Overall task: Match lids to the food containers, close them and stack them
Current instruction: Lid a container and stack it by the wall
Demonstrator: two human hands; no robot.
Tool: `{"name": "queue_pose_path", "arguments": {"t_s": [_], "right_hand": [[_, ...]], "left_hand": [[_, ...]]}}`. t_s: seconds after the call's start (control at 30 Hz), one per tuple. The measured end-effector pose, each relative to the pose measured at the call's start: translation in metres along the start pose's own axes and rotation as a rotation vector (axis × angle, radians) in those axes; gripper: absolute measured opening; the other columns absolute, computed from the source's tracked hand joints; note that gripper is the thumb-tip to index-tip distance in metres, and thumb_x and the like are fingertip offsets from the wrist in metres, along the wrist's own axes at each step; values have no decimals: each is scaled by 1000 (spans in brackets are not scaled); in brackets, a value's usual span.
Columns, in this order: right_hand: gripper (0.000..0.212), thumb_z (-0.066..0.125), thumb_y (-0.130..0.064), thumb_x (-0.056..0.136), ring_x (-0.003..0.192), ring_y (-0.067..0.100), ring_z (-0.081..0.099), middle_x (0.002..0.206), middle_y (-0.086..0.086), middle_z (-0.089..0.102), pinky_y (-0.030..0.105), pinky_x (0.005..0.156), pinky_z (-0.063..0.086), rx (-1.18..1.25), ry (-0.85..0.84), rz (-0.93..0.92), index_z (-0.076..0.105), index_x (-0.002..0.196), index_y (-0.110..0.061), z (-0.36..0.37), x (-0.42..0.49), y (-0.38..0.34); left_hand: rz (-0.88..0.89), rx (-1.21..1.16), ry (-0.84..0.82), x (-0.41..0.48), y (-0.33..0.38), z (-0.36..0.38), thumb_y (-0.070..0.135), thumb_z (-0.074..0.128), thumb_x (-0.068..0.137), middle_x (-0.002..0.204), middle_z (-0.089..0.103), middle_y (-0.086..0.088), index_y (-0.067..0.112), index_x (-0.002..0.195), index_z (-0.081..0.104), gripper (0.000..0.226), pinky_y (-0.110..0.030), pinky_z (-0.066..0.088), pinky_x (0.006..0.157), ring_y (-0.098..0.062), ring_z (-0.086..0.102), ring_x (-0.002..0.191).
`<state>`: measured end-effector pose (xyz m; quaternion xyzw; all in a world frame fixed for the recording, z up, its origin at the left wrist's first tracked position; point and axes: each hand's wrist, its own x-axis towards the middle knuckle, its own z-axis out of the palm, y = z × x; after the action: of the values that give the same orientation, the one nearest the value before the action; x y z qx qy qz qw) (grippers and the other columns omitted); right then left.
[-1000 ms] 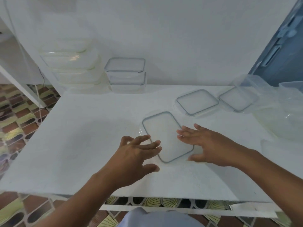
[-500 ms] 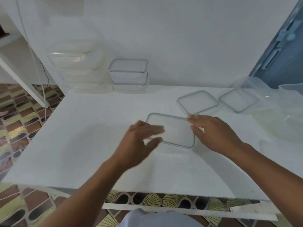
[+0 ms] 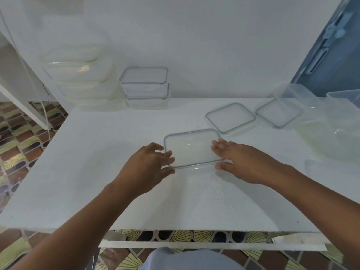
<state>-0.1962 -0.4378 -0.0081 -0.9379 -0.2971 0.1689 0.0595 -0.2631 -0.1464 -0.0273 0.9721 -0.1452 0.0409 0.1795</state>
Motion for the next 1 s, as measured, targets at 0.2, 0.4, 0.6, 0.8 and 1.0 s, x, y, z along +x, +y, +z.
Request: {"name": "queue_pose_path", "arguments": {"t_s": [0.2,0.4,0.6,0.8,1.0], "right_hand": [[70,47,-59,98,150,-2,10,165,-19,7,24,117,21,-182,-14,-35,23,158,-31,-8,-1,-5],[68,41,-64,97,149,-2,16,164,-18,13,25,112,29,-235,50,-50,27,157,-34,-10,-2,-9],[62,45,-58,99,146,4,32,161,-13,29,30,109,39,-243,159,-26,40,152,-27,4,0,-10],[52,47,-35,92,118,28,66,125,18,68,38,89,56,-192,533,-61,71,119,2,54,-2,-11],[54,43,-40,93,118,25,66,126,13,69,37,91,55,-212,519,-75,72,120,-3,52,-2,-6]], "left_hand": [[-141,99,-263,15,3,-9,62,63,91,161,37,15,32,148,52,66,-37,19,126,-15,20,156],[-100,160,-288,21,2,-6,54,60,98,165,32,10,25,152,47,63,-37,21,125,-15,21,156],[-49,158,-222,19,5,-1,48,72,91,155,50,-1,11,134,65,58,-41,38,117,-22,38,149],[57,155,133,1,5,32,21,93,70,119,72,-23,-4,101,74,44,-45,58,87,-37,66,120],[73,162,154,2,-1,31,26,94,70,118,74,-17,2,98,74,43,-51,55,91,-32,68,119]]}}
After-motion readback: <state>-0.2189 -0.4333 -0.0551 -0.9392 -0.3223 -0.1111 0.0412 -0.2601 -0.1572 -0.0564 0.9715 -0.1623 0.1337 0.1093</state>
